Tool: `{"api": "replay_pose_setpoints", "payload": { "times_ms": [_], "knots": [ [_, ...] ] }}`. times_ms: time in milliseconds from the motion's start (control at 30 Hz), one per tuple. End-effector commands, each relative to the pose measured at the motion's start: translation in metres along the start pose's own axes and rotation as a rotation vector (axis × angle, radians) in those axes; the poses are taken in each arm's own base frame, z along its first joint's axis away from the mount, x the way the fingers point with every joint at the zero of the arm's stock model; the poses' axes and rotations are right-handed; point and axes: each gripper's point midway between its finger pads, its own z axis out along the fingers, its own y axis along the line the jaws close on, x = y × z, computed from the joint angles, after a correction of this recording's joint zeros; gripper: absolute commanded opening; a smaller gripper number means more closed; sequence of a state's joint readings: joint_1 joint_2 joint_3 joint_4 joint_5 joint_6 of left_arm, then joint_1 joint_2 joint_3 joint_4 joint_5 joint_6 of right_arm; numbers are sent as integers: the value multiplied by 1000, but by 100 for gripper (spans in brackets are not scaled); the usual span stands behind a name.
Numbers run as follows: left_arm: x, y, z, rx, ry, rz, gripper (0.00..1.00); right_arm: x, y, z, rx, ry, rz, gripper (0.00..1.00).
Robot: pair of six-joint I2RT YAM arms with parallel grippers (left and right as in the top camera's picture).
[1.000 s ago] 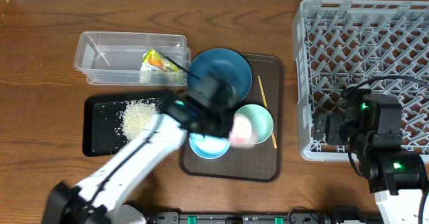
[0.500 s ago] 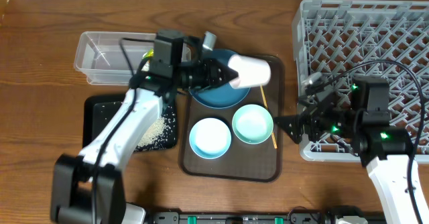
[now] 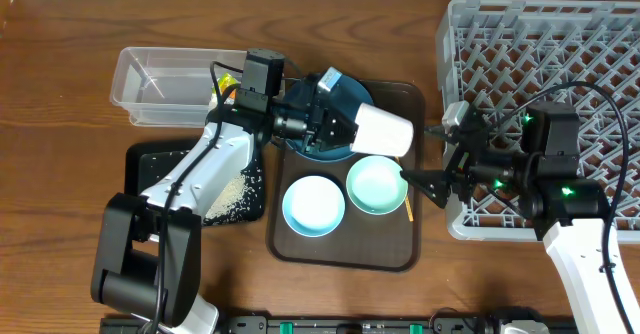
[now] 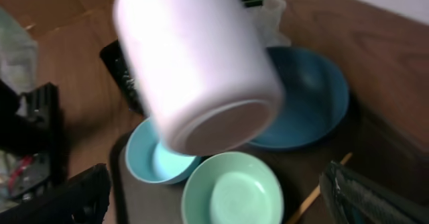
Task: Sort waste into correct bins and load items into the dishwasher rack
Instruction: 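Hand the pink cup from the left gripper to the right gripper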
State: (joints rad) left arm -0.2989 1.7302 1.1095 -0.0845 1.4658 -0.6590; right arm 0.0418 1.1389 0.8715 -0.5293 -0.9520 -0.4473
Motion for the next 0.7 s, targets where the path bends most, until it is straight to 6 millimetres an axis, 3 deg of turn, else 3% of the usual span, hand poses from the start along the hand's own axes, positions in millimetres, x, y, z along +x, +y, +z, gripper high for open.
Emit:
{"api": "replay_pose_setpoints", "payload": {
  "times_ms": [0, 200, 433, 667],
  "knots": [
    [9, -17, -1, 71, 60, 10, 6, -11, -1, 1, 5, -23, -45, 99],
    [9, -17, -1, 71, 61, 10, 6, -33, 15, 0, -105, -120, -117, 99],
    [15, -18, 8, 72, 88, 12, 6, -26, 6, 8, -114, -106, -86, 99],
    [18, -16, 18, 55, 99, 14, 6, -30, 14, 13, -216, -144, -90, 96]
  ]
}}
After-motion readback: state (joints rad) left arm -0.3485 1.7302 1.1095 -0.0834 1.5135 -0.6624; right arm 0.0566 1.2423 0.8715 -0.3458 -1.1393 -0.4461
